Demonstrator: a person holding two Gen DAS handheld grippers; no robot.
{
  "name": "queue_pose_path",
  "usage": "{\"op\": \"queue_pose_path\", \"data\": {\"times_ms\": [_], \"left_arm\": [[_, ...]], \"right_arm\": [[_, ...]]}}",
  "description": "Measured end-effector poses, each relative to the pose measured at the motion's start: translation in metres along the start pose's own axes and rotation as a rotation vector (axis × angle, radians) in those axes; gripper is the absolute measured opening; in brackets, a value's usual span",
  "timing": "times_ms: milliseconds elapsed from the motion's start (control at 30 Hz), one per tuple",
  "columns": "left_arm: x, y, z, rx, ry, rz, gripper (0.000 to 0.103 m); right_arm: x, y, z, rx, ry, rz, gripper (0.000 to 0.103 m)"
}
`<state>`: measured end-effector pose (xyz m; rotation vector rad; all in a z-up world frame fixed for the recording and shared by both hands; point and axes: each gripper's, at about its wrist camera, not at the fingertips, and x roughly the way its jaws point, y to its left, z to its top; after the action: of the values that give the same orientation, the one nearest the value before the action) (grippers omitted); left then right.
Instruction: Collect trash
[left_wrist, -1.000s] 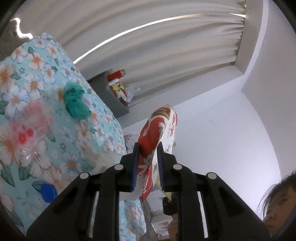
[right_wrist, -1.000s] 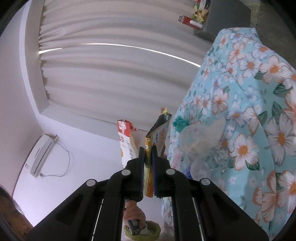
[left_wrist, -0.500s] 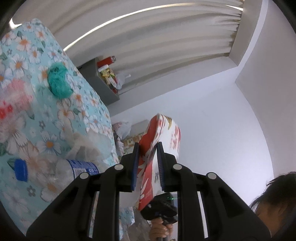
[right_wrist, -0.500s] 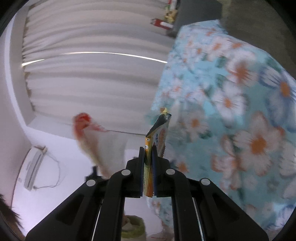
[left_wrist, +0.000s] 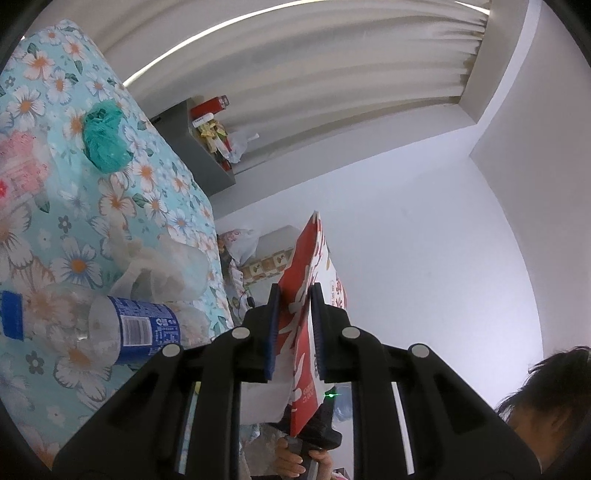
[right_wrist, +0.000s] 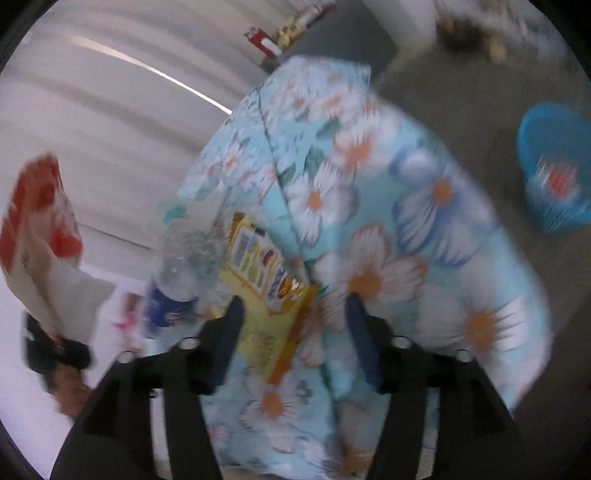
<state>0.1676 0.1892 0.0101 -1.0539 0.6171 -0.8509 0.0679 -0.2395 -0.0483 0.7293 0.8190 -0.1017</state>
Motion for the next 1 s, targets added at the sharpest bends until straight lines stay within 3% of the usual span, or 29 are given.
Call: {"op": "queue_pose_path", "data": {"times_ms": [100,233,333,433,667,1000], "left_arm": [[0.006,0.0,0.0,-0.01,0.003,-0.015,0.014],[0.014,-0.002,0.001,-0.022,0.014,-0.043,0.014],[0.021,-0.008,-0.001,-0.019,0.026,-0.075,0.014],[0.028,-0.015,-0.004,-0.024,0.043,-0.11,0.014],[0.042,-0.026,-0.014,-0.045,0.076,-0.185,0.014],[0.049,-0.018,-0.022,-0.085,0.098,-0.193,0.014]], "right_arm": [[-0.016,0.003,0.003,-0.021,-0.048,-0.013,0.063],[-0.038,-0.004,0.005,0.013,-0.147,0.109,0.063],[-0.045,-0.004,0.006,0.062,-0.181,0.318,0.063],[-0.037,-0.005,0.007,0.155,-0.144,0.577,0.063],[-0.006,0.012,0.007,0.285,-0.062,0.902,0.063],[-0.006,0.022,0.008,0.296,-0.08,1.084,0.063]]}}
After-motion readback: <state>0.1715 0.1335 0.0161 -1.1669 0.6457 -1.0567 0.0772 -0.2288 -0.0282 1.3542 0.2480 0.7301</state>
